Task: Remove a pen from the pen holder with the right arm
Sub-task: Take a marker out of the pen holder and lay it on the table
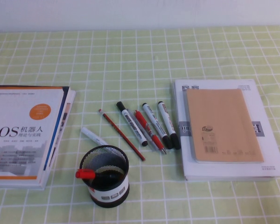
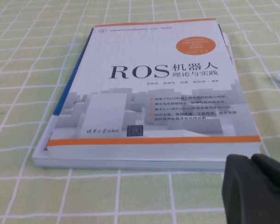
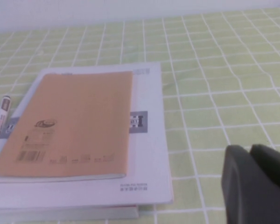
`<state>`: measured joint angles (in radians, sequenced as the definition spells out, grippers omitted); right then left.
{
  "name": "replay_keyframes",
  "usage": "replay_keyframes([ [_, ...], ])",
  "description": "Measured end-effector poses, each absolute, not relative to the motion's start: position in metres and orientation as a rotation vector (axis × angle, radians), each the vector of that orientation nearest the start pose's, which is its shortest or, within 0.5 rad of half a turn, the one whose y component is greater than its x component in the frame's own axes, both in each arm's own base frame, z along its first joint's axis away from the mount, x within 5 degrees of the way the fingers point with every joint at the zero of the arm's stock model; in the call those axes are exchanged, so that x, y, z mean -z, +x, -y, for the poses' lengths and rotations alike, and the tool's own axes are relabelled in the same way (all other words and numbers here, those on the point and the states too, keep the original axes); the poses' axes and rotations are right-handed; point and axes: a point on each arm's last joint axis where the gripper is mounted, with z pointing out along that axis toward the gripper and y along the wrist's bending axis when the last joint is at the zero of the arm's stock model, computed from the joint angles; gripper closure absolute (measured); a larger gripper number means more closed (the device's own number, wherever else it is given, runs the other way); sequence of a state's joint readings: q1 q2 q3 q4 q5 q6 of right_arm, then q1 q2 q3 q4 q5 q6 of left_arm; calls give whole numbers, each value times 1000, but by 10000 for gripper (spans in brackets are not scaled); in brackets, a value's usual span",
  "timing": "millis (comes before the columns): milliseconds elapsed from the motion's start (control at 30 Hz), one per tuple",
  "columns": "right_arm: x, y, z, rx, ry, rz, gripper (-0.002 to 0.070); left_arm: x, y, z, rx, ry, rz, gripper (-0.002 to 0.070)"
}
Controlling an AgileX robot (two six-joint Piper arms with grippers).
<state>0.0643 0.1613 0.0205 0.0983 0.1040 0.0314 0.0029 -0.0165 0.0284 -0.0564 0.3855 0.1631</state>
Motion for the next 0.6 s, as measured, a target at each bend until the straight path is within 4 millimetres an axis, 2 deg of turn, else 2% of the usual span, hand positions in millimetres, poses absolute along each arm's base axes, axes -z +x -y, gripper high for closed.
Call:
replay_keyframes([
  [300, -185, 56, -5, -153, 35, -1720, 689, -170, 52, 2, -58, 116, -1877, 683],
  [600, -176, 54, -6, -145, 23, -1819, 688, -170, 52, 2, -58, 116, -1877, 683],
])
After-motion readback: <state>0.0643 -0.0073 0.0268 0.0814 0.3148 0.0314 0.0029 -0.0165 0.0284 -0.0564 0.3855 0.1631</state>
